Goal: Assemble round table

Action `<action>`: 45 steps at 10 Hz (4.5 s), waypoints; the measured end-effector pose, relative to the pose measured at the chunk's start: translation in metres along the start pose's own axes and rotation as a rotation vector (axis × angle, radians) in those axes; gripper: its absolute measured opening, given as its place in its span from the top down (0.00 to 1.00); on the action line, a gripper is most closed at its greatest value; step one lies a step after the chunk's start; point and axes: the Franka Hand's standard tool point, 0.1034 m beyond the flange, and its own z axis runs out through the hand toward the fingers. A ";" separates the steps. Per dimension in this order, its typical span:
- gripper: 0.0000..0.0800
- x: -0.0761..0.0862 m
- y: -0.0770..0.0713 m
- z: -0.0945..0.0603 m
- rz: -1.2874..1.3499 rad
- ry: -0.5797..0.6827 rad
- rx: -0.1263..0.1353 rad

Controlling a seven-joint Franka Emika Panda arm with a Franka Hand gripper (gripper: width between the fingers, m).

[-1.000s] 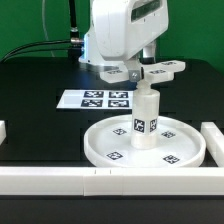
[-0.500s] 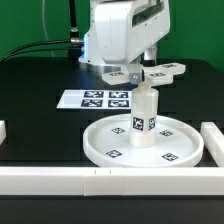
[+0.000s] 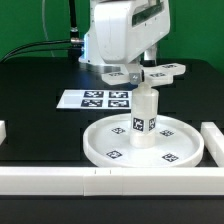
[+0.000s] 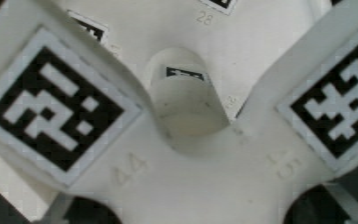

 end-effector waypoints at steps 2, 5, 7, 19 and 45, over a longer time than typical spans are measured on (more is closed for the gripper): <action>0.44 0.000 0.000 0.000 0.009 0.001 -0.001; 0.44 0.003 -0.003 0.000 0.130 0.000 -0.018; 0.44 0.010 -0.012 0.004 0.216 -0.013 -0.011; 0.44 0.004 0.005 0.012 0.236 -0.012 -0.013; 0.44 0.012 0.008 0.014 2.530 0.231 0.143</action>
Offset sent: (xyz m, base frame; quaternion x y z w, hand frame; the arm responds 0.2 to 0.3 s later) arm -0.0100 -0.0027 -0.0079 -0.0283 -0.0204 0.0622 0.9975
